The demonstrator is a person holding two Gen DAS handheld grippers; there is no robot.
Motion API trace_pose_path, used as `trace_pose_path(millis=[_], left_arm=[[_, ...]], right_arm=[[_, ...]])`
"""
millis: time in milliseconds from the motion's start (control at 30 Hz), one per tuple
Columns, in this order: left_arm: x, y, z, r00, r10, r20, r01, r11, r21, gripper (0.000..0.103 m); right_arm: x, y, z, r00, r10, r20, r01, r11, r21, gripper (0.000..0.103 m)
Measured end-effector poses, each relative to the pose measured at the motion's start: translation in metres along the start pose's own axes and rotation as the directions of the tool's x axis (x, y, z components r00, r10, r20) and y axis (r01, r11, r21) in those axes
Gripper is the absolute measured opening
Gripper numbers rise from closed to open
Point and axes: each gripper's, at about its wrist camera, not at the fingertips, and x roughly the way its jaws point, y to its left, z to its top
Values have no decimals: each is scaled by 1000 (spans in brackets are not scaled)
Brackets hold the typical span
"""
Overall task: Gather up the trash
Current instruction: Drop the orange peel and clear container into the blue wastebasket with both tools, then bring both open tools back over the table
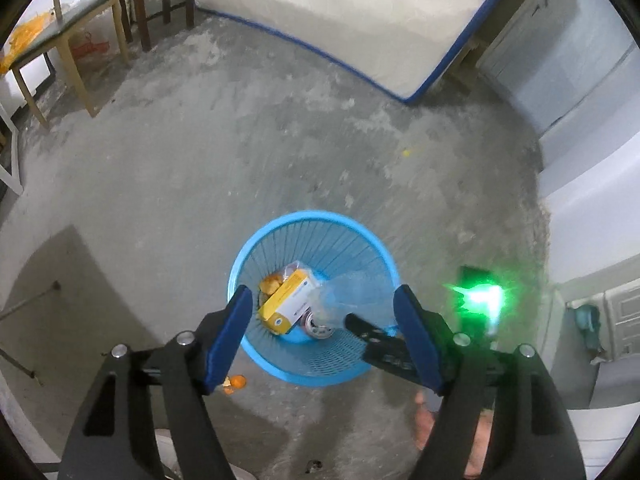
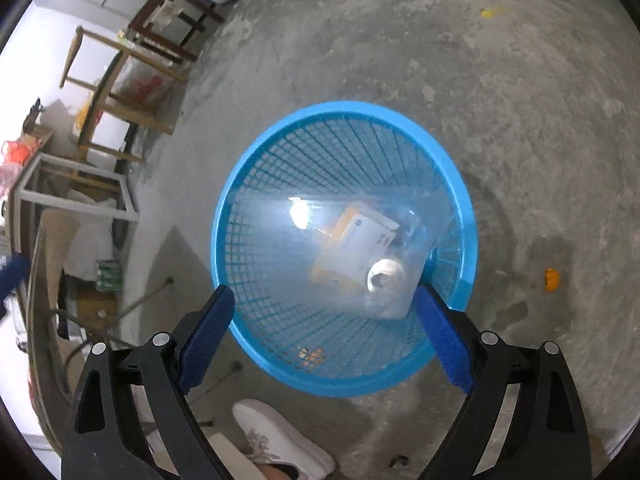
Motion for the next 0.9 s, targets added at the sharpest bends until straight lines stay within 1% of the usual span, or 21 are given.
trace_pose_path(millis=[100,233,267,333,367,467,500,567,700,800,867,900], left_arm=[[-35,-1,-1,997,-15,69,13,1000,21,75],[-87,4,-13,989,-34,141,29,999,34,79],[-106,8,-20,985,-44,166,39,999,34,80],[-133,15,-32,979,-47,201,41,999,34,81],[-151,21,-41,971,-44,233,39,999,27,83],[-187,33,-67,957,-26,289,24,1000,9,84],[-202,39,-81,951,-17,308,19,1000,-3,84],[-218,47,-98,945,-7,327,11,1000,-13,85],[-252,65,-152,927,54,371,-42,998,-38,85],[-272,78,-190,907,100,409,-81,995,-63,88],[-285,90,-224,892,159,423,-129,987,-99,94],[-289,96,-239,885,192,424,-153,980,-125,94]], right_arm=[[0,2,-5,1000,-4,-12,4,1000,-25,88],[-5,2,-12,1000,-20,-10,19,998,-52,88],[-8,1,-14,1000,-15,-6,14,999,-51,88],[-12,-1,-18,1000,-1,1,1,999,-49,88],[-16,-1,-22,1000,5,7,-5,999,-55,88],[-22,0,-29,1000,-10,22,12,997,-80,88],[-26,0,-33,999,-18,30,20,996,-90,88],[-32,1,-39,999,-23,41,27,995,-97,88],[-55,9,-54,997,-18,81,27,993,-119,88],[-82,26,-68,992,-2,127,25,985,-173,88],[-100,41,-76,988,20,154,14,977,-213,88],[-109,50,-81,986,32,166,8,972,-236,88]])
